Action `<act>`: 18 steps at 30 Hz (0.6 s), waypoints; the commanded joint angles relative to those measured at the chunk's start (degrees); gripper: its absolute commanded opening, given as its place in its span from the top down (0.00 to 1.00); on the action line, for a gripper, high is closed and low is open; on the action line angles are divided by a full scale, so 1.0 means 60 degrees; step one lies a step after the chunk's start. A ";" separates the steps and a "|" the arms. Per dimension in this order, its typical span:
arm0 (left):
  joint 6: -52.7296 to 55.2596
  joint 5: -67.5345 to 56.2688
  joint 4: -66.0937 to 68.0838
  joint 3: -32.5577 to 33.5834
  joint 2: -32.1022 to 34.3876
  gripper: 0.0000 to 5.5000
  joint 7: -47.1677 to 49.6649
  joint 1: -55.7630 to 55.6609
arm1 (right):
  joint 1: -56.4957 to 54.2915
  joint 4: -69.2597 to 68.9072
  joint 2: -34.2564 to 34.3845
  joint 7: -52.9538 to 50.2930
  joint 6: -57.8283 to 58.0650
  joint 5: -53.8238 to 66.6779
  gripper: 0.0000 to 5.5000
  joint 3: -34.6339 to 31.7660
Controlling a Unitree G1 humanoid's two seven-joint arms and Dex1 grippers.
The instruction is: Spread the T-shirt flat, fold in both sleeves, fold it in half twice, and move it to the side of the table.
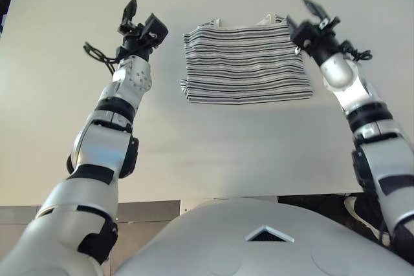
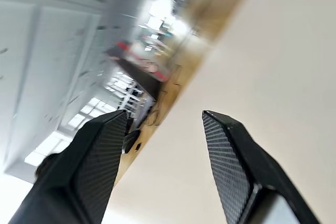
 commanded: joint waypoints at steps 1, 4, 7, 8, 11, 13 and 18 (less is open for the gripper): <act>-0.0904 -0.1097 -0.2876 0.1188 -0.0437 0.52 0.1058 0.1810 | 0.2190 -0.2911 -0.2458 0.1898 -0.0017 -0.0550 0.57 0.0130; -0.0645 -0.1194 -0.4162 0.1443 -0.0837 0.52 0.1219 0.2365 | 0.2560 -0.3402 -0.2810 0.2465 0.0264 -0.0834 0.57 0.0283; -0.0264 -0.1063 -0.4644 0.1421 -0.1126 0.52 0.1067 0.2461 | 0.2651 -0.3528 -0.2753 0.2657 0.0398 -0.1149 0.57 0.0485; -0.0122 -0.1000 -0.4759 0.1397 -0.1204 0.52 0.1037 0.2501 | 0.2620 -0.3623 -0.2743 0.2714 0.0381 -0.1313 0.57 0.0585; 0.0077 -0.0706 -0.5053 0.1225 -0.1392 0.52 0.1052 0.2589 | 0.2653 -0.4305 -0.2921 0.2999 0.0262 -0.1627 0.57 0.0777; 0.0103 -0.0557 -0.5108 0.1115 -0.1523 0.52 0.1030 0.2582 | 0.2813 -0.4934 -0.3119 0.3240 0.0129 -0.1808 0.57 0.0883; 0.0118 -0.0453 -0.5085 0.1157 -0.1642 0.52 0.1109 0.2436 | 0.4014 -0.7137 -0.3726 0.4024 -0.0523 -0.1740 0.57 0.1409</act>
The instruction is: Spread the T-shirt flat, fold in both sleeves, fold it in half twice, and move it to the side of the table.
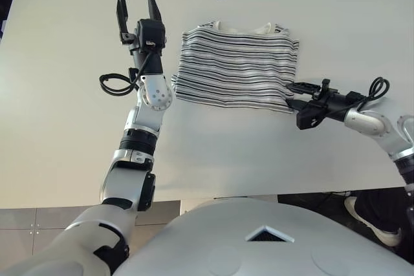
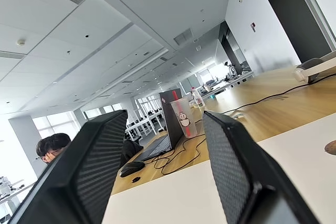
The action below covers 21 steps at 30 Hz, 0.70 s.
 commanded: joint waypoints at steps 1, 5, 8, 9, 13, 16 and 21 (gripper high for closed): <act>0.0108 0.0062 0.0057 0.0064 -0.0061 0.52 -0.0032 -0.0146 | 0.1472 -0.2072 -0.0584 0.1191 -0.0536 0.0263 0.57 0.0788; -0.0053 0.0209 0.0563 -0.0086 -0.0201 0.52 0.0101 -0.0501 | 0.1865 -0.3437 0.0640 0.1879 -0.0500 0.0065 0.57 0.2106; -0.0187 0.0273 0.0949 -0.0021 -0.0237 0.52 0.0344 -0.0718 | 0.1572 -0.2981 0.2437 0.1859 -0.0339 -0.0533 0.57 0.3287; -0.0227 0.0305 0.1057 -0.0024 -0.0247 0.52 0.0416 -0.0780 | 0.1493 -0.2918 0.2972 0.1716 -0.0195 -0.0596 0.57 0.3466; -0.0335 0.0436 0.1359 -0.0050 -0.0256 0.52 0.0680 -0.0978 | 0.1542 -0.3791 0.3137 0.1638 0.0462 0.1017 0.57 0.2712; -0.0434 0.0246 0.1567 0.0156 -0.0221 0.52 0.0814 -0.1144 | 0.1459 -0.4829 0.1990 0.2039 0.0793 0.3525 0.57 0.1298; -0.0749 -0.0110 0.1827 0.0385 -0.0400 0.52 0.0832 -0.1373 | -0.0689 -0.3034 0.2286 0.2075 0.1309 0.4406 0.57 0.0072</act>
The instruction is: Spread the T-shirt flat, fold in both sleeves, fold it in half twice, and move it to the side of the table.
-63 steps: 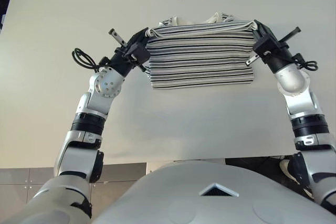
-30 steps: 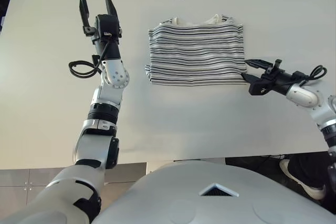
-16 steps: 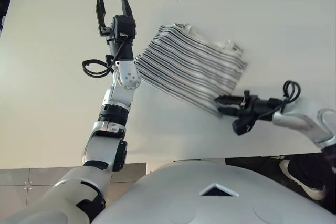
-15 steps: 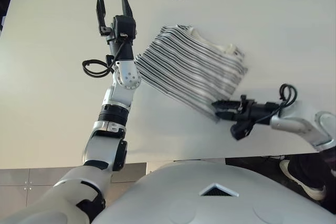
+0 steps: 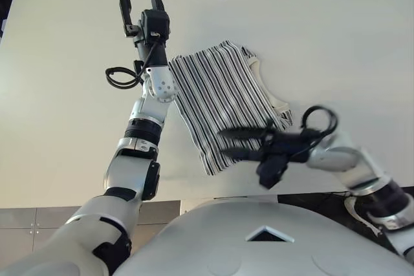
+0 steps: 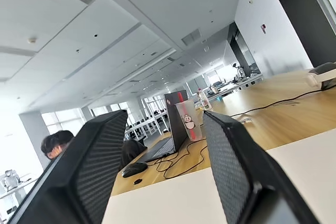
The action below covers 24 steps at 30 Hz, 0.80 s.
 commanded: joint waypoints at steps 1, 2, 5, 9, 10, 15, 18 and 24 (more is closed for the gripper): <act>-0.0215 -0.0377 0.0229 0.0306 -0.0146 0.52 0.0149 -0.0345 | -0.2134 0.2426 0.1097 -0.0358 0.0508 -0.0873 0.57 -0.0106; -0.0240 -0.0533 0.0299 0.0451 -0.0162 0.52 0.0179 -0.0375 | -0.2834 0.3708 0.1607 -0.0975 0.0716 -0.1964 0.57 0.0208; -0.0242 -0.0654 0.0321 0.0638 -0.0171 0.52 0.0331 -0.0358 | -0.4176 0.6938 0.2578 -0.2565 0.1008 -0.4526 0.57 0.1369; -0.0305 -0.0617 0.0430 0.0694 -0.0233 0.52 0.0445 -0.0437 | -0.5030 0.9865 0.3649 -0.4314 0.1394 -0.5711 0.57 0.2043; -0.0317 -0.0609 0.0486 0.0692 -0.0238 0.52 0.0449 -0.0470 | -0.5257 1.0648 0.3894 -0.4711 0.1442 -0.5895 0.57 0.2172; -0.0384 -0.0557 0.0716 0.0618 -0.0266 0.52 0.0476 -0.0594 | -0.5901 1.3169 0.3971 -0.6049 0.1314 -0.6055 0.57 0.2254; -0.0393 -0.0536 0.0724 0.0583 -0.0267 0.52 0.0419 -0.0591 | -0.5278 1.2570 0.3018 -0.6174 0.0687 -0.5544 0.57 0.1841; -0.0434 -0.0538 0.0633 0.0610 -0.0079 0.52 0.0325 -0.0450 | -0.2776 0.9121 0.2082 -0.5650 0.0747 -0.4924 0.57 0.1387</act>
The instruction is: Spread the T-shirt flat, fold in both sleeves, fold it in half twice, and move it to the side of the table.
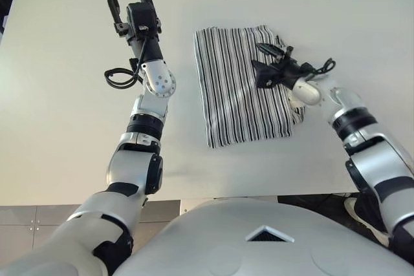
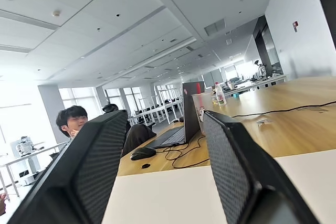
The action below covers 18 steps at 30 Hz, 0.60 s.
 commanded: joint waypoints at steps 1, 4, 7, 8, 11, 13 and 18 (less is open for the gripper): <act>-0.0048 0.0054 -0.0086 0.0030 0.0238 0.52 -0.0039 0.0032 | 0.1535 -0.1553 -0.0174 0.0611 0.0648 -0.0126 0.57 0.0077; -0.0099 0.0138 -0.0123 -0.0053 0.0387 0.52 -0.0118 0.0148 | 0.1668 -0.2187 -0.0037 0.0618 0.1234 -0.0170 0.57 -0.0100; -0.0281 0.0368 -0.0225 -0.0356 0.0493 0.52 -0.0385 0.0198 | 0.1596 -0.2494 -0.0018 0.0432 0.1547 -0.0081 0.57 -0.0423; -0.0460 0.0273 -0.0520 -0.0505 0.0583 0.52 -0.0954 0.0270 | 0.1743 -0.3116 -0.0212 0.0270 0.1296 0.0226 0.57 -0.0804; -0.1204 -0.0414 -0.3359 -0.1188 0.1712 0.52 -0.3768 0.1593 | 0.3025 -0.6329 -0.1546 0.0688 -0.0091 0.2202 0.57 -0.2449; -0.1609 -0.0110 -0.5724 -0.1427 0.3228 0.52 -0.5354 0.3106 | 0.4286 -0.7849 -0.2873 0.1648 -0.0536 0.3320 0.57 -0.3291; -0.1058 -0.0063 -0.8402 -0.1023 0.6189 0.46 -0.8357 0.6475 | 0.7031 -0.8109 -0.5491 0.3296 -0.1000 0.3055 0.47 -0.4347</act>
